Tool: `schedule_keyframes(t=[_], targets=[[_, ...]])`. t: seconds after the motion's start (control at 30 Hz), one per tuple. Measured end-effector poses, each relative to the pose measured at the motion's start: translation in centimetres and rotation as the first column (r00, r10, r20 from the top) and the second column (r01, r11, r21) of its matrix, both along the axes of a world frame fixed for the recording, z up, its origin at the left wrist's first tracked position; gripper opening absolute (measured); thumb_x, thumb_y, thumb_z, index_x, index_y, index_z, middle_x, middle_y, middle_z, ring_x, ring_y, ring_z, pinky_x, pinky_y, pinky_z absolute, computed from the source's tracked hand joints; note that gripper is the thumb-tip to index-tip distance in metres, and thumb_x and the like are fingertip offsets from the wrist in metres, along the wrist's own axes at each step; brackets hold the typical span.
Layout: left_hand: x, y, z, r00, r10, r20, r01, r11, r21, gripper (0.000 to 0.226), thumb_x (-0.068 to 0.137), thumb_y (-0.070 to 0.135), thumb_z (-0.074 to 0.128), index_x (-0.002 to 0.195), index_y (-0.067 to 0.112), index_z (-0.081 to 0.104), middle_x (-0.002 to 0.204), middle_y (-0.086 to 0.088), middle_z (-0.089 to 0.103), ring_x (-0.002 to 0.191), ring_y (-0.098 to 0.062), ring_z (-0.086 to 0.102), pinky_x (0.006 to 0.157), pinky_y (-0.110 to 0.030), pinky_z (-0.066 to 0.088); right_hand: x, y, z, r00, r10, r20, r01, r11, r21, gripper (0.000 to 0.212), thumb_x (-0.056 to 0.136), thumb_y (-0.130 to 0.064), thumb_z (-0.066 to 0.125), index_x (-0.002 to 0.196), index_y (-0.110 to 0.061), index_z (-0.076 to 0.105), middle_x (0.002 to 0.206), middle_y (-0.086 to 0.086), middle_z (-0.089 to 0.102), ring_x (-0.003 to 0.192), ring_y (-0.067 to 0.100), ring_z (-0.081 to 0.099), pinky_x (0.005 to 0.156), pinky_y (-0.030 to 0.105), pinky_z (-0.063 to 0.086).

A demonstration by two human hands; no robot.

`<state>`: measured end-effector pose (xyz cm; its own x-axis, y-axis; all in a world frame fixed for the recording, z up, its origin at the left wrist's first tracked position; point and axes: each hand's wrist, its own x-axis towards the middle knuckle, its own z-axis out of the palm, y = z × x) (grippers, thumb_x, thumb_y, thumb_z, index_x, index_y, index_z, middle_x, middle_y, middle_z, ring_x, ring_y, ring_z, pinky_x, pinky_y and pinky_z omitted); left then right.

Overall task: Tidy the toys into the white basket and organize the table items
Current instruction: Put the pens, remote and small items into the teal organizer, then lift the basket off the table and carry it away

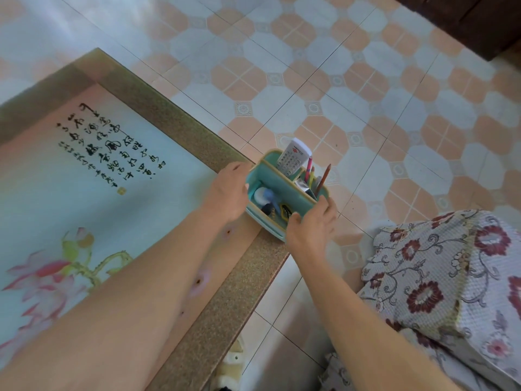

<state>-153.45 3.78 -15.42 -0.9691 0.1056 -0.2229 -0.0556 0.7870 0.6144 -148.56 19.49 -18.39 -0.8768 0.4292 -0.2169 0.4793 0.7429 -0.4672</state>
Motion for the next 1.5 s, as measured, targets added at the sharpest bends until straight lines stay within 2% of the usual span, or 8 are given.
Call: schedule_keyframes(t=[0.23,0.6,0.7,0.83,1.0,1.27,1.4,1.5], targets=[[5.6,-7.1,1.7,0.99,0.086,-0.11,-0.081,0.996,0.047,0.033,0.093,0.008,0.044,0.123,0.01,0.058,0.117,-0.011,0.063,0.109,-0.028,0.057,0.093,-0.038,0.045,1.3,-9.7,3.4,0.946,0.303,-0.12,-0.309,0.95,-0.041,0.04,0.088,-0.009,0.053,0.127,-0.009,0.045,0.133,0.008,0.043,0.125,0.026,0.038,0.102,0.036,0.026],[23.8,-30.8,2.0,0.872,0.47,-0.137,-0.479,0.877,-0.034,0.014,0.089,0.021,0.057,0.084,0.012,0.067,0.08,-0.003,0.065,0.074,-0.021,0.056,0.065,-0.025,0.035,13.2,-33.7,2.8,0.641,0.765,-0.064,-0.76,0.62,-0.195,0.022,0.093,-0.013,0.048,0.112,-0.011,0.06,0.117,0.005,0.061,0.11,0.023,0.052,0.098,0.037,0.038],[29.3,-36.9,1.8,0.806,0.562,-0.186,-0.582,0.81,-0.076,0.011,0.088,0.016,0.058,0.087,0.01,0.067,0.086,-0.007,0.064,0.081,-0.026,0.058,0.071,-0.031,0.042,16.9,-39.3,1.8,0.592,0.805,-0.04,-0.777,0.558,-0.292,0.024,0.093,-0.014,0.049,0.113,-0.007,0.061,0.116,0.009,0.064,0.11,0.025,0.056,0.097,0.04,0.043],[34.8,-43.4,1.5,0.675,0.7,-0.234,-0.732,0.675,-0.093,0.019,0.088,0.008,0.053,0.102,0.007,0.066,0.106,-0.013,0.06,0.1,-0.029,0.053,0.083,-0.035,0.043,20.1,-45.7,0.7,0.555,0.829,0.072,-0.747,0.534,-0.396,0.032,0.096,-0.019,0.048,0.126,-0.007,0.054,0.126,0.008,0.06,0.115,0.024,0.057,0.092,0.025,0.039],[39.4,-50.0,-1.1,0.56,0.811,-0.17,-0.828,0.545,-0.132,0.029,0.089,0.004,0.046,0.114,0.007,0.06,0.117,-0.014,0.053,0.107,-0.031,0.048,0.085,-0.033,0.039,23.7,-53.3,-1.2,0.5,0.848,0.176,-0.71,0.518,-0.477,0.04,0.098,-0.023,0.044,0.135,-0.006,0.044,0.134,0.014,0.054,0.118,0.029,0.053,0.096,0.035,0.04],[40.4,-54.9,-5.1,0.463,0.886,0.031,-0.869,0.46,-0.182,0.025,0.091,0.008,0.043,0.116,0.003,0.048,0.12,-0.017,0.047,0.098,-0.026,0.046,0.079,-0.033,0.037,23.5,-59.5,-3.8,0.54,0.798,0.268,-0.616,0.592,-0.52,0.042,0.1,-0.022,0.038,0.137,-0.004,0.036,0.13,0.013,0.046,0.104,0.021,0.044,0.086,0.033,0.037],[39.7,-56.1,-6.3,0.427,0.886,0.183,-0.864,0.459,-0.206,0.022,0.095,0.012,0.039,0.115,0.004,0.043,0.11,-0.02,0.055,0.094,-0.031,0.051,0.073,-0.04,0.041,22.6,-60.8,-4.6,0.554,0.772,0.311,-0.545,0.619,-0.565,0.039,0.097,-0.021,0.038,0.134,-0.006,0.039,0.118,0.013,0.05,0.109,0.033,0.057,0.094,0.047,0.05],[39.4,-56.8,-7.5,0.42,0.883,0.209,-0.863,0.46,-0.207,0.022,0.096,0.012,0.037,0.115,0.005,0.046,0.11,-0.02,0.057,0.099,-0.036,0.054,0.079,-0.043,0.047,22.3,-61.1,-4.9,0.518,0.777,0.357,-0.519,0.618,-0.591,0.031,0.096,-0.016,0.038,0.125,-0.011,0.046,0.114,0.013,0.057,0.103,0.039,0.062,0.084,0.053,0.055]])
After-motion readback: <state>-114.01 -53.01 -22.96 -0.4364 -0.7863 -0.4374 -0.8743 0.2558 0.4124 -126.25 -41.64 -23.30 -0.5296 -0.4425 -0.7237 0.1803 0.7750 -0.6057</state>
